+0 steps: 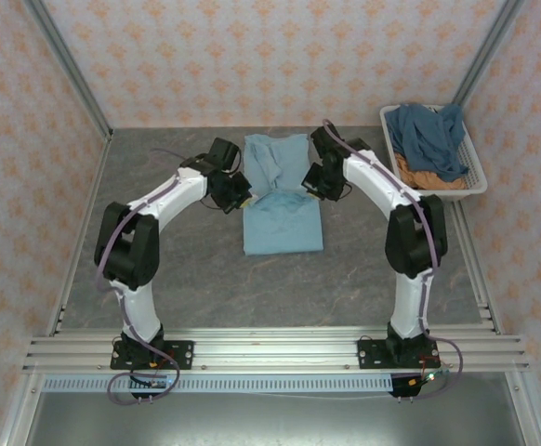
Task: Fold and stack the t-shirts
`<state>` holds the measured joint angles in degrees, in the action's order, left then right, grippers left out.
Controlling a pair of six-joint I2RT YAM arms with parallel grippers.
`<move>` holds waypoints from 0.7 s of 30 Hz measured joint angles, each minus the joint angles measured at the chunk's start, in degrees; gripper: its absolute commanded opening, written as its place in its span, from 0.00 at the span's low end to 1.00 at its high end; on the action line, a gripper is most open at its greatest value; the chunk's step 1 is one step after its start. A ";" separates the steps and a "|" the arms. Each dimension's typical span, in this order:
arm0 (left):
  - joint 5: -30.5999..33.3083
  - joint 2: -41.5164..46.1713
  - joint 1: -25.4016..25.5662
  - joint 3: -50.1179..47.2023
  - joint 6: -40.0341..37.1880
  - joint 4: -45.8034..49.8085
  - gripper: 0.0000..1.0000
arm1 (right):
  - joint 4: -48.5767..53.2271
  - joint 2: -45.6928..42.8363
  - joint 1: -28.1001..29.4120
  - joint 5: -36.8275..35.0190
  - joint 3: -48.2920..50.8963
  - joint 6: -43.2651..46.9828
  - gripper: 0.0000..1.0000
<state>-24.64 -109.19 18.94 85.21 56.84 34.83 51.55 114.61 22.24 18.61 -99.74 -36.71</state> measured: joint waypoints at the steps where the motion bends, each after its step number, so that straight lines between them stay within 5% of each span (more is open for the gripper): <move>1: -0.11 -1.55 -0.35 1.09 -0.04 -0.11 0.00 | -0.09 1.88 -0.28 0.26 -1.42 0.20 0.00; 6: -0.44 -8.37 -1.33 6.29 -1.09 -0.11 0.00 | -0.52 8.59 -0.94 0.83 -7.08 0.85 0.00; 8: -0.44 -10.23 -1.75 7.93 -1.46 -0.04 0.02 | -0.35 10.75 -1.09 0.87 -9.44 0.85 0.10; 10: -0.44 -12.00 -2.25 9.86 -1.97 0.11 0.28 | -0.22 12.83 -1.33 0.83 -11.74 1.09 0.30; 14: -0.20 -13.27 -3.08 12.52 -3.52 0.33 0.61 | 0.35 14.36 -2.29 0.50 -12.92 1.84 0.46; 18: 0.87 -9.38 -3.32 9.79 -4.52 -0.48 0.63 | -0.11 12.57 -3.23 -0.85 -10.29 2.47 0.52; 21: 1.07 0.48 -3.28 -1.38 -3.54 -3.02 0.59 | -1.77 6.23 -3.54 -1.29 -1.53 2.49 0.53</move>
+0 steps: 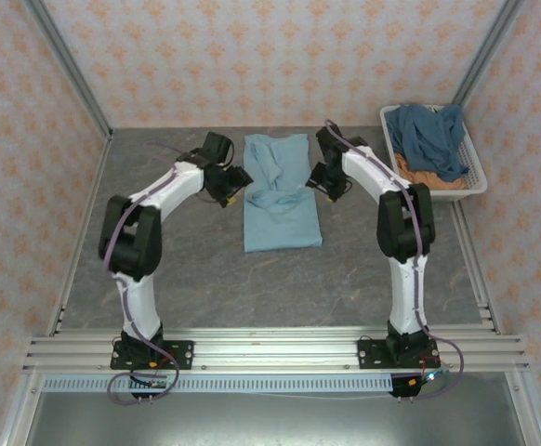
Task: Fold and stack the t-shirts
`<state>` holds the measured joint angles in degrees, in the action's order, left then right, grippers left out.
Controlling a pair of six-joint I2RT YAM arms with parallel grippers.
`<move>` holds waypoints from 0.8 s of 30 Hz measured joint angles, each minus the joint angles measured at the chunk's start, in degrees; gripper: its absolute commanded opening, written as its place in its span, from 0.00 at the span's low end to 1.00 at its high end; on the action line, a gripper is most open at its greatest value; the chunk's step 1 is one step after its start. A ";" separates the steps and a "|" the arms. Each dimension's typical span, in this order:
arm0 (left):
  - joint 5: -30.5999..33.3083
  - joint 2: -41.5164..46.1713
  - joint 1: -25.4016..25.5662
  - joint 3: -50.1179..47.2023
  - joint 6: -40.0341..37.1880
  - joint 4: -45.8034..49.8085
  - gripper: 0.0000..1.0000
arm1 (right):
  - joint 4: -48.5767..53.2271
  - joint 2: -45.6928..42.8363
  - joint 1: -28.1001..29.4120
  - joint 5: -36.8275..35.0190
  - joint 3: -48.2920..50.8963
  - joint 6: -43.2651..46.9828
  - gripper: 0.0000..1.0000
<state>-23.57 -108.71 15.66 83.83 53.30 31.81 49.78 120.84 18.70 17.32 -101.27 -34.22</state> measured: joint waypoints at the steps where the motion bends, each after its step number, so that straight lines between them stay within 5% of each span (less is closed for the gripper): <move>1: -0.02 3.45 0.15 -3.85 0.70 -0.76 0.58 | -0.92 -2.99 0.00 0.20 3.98 -0.13 0.53; 5: -1.46 15.04 2.43 -18.58 5.27 -4.76 0.57 | -5.40 -16.35 0.26 2.86 21.00 -1.53 0.55; 9: -4.24 16.24 6.95 -29.27 11.32 -11.23 0.60 | -10.27 -23.89 1.46 6.86 33.03 -4.33 0.56; 18: -6.67 12.70 8.41 -34.47 20.87 -18.64 0.57 | -18.58 -22.18 2.91 11.93 40.41 -9.64 0.51; 24: -6.93 10.82 8.39 -33.31 23.45 -16.96 0.40 | -20.76 -18.53 3.10 12.94 40.44 -11.82 0.35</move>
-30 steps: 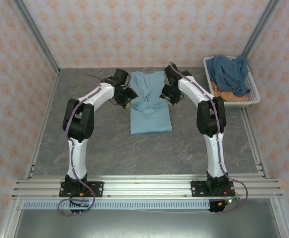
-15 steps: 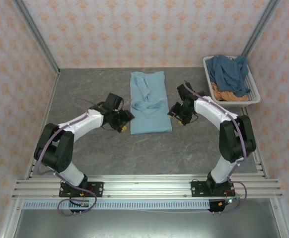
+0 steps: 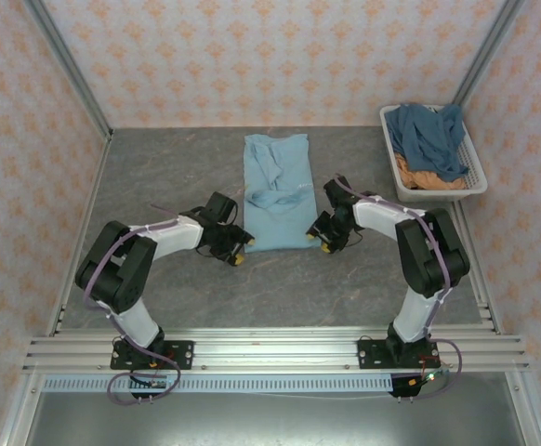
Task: Fold and stack the t-shirts
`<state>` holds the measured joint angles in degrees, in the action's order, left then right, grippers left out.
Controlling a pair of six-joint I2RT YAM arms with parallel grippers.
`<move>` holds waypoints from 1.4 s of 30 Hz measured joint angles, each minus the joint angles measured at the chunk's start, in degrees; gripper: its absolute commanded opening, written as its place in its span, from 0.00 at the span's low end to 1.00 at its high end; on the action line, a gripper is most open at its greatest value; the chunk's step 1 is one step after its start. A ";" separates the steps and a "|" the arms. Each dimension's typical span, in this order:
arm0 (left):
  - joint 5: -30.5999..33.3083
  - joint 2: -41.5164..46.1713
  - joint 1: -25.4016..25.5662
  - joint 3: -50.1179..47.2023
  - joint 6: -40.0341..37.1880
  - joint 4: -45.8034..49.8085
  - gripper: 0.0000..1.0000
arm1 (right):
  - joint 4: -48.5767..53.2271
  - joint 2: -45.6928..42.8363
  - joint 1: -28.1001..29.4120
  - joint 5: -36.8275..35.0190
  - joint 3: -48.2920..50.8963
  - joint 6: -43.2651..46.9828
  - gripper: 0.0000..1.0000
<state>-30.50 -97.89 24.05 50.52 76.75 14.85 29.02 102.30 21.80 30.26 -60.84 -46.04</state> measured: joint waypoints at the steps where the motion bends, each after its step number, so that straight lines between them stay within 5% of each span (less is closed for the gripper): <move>1: -0.07 -0.42 -0.04 0.31 0.35 0.55 0.37 | -0.17 0.02 -0.09 0.04 0.00 -0.39 0.31; 6: -0.61 -3.85 0.24 4.44 1.53 1.95 0.13 | 0.76 1.09 -0.28 -0.02 -0.66 -1.60 0.05; 9: 0.09 -7.30 0.92 8.04 1.29 -3.65 0.00 | 0.28 1.84 -0.15 0.20 -2.45 -1.75 0.00; 25: 3.61 0.42 -8.31 31.01 -8.31 4.55 0.00 | 10.01 1.81 -3.89 -0.42 -33.97 1.31 0.00; 42: -0.20 18.12 0.98 -13.31 -12.17 9.16 0.00 | 6.47 -9.44 9.88 4.44 8.04 -1.53 0.00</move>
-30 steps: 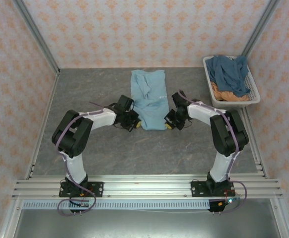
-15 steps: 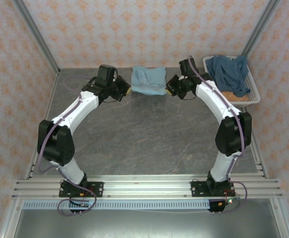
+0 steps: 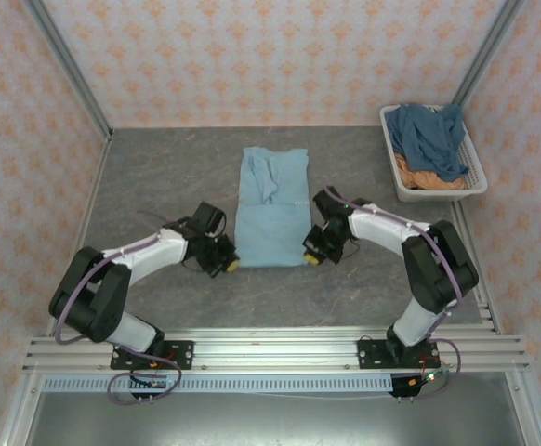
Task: Fold and stack the t-shirts
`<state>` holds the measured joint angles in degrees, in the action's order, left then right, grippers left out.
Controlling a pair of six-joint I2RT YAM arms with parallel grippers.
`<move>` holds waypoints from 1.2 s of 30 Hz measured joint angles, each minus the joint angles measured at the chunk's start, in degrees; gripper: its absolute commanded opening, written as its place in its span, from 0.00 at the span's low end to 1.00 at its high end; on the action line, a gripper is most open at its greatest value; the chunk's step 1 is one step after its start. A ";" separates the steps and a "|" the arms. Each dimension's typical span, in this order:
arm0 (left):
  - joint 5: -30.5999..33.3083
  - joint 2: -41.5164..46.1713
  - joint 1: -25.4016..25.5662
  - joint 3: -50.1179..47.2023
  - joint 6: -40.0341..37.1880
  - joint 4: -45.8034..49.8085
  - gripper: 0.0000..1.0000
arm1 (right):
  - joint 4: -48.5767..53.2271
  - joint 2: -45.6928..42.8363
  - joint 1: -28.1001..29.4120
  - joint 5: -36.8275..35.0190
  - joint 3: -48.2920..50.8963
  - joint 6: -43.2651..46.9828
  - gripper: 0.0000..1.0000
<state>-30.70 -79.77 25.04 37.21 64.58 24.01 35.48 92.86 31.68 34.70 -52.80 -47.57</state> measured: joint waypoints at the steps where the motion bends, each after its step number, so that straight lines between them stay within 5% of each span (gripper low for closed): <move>1: -0.11 2.25 0.57 -1.75 -0.13 0.48 0.00 | -0.24 -1.25 0.92 0.46 1.70 -0.24 0.00; 10: -0.26 20.65 5.01 -4.90 -0.15 7.28 0.00 | 3.78 -16.00 4.55 2.62 6.40 -1.51 0.00; 19: 3.78 35.45 5.35 6.45 1.55 14.36 0.00 | 11.87 -25.64 4.55 1.97 -4.63 -4.00 0.00; 27: 6.64 33.86 5.35 13.60 1.95 16.33 0.00 | 16.63 -26.25 4.55 0.90 -14.14 -5.38 0.00; 36: 8.39 18.62 0.13 18.64 2.43 16.50 0.00 | 16.59 -15.32 -0.33 0.22 -19.08 -5.64 0.00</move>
<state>-22.31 -61.14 25.17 55.86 67.00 40.51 52.07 77.54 31.35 34.92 -71.88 -53.21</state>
